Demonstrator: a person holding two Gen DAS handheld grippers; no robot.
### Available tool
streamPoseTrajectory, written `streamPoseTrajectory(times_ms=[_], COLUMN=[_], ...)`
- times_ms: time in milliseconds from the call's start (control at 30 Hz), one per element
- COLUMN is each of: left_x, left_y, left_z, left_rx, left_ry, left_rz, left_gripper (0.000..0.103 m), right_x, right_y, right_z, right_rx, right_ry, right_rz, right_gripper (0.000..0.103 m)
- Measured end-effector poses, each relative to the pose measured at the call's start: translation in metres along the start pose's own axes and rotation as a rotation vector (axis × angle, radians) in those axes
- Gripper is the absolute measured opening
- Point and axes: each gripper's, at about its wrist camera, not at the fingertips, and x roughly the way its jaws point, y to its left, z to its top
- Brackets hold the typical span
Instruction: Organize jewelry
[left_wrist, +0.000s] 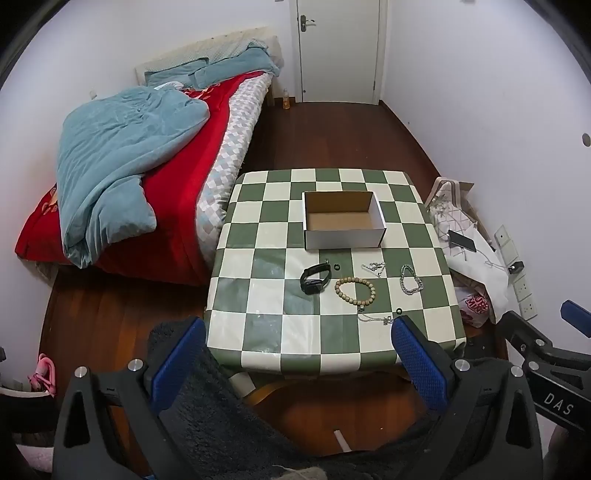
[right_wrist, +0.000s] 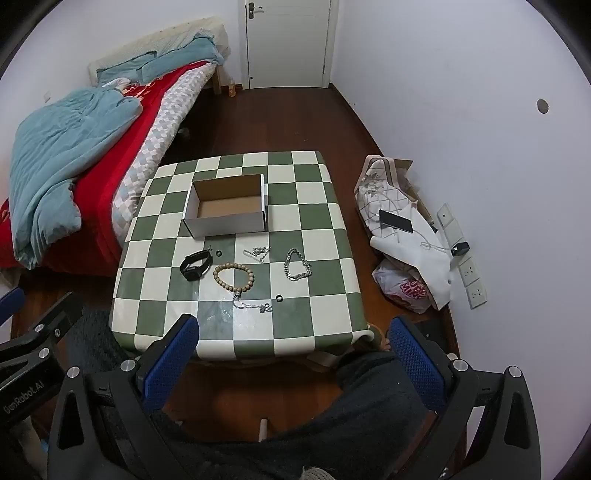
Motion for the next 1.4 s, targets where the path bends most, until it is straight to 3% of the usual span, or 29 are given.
streamPoseTrajectory(times_ms=[1400], left_x=[-0.006], left_y=[-0.003], left_z=[0.000], left_rx=[-0.008], left_ry=[-0.004], left_rz=[-0.020], left_gripper=[0.102], right_x=[-0.002], right_y=[0.000], right_z=[0.002], right_rx=[-0.007], right_ry=[-0.010], right_rz=[-0.019], right_gripper=[0.103])
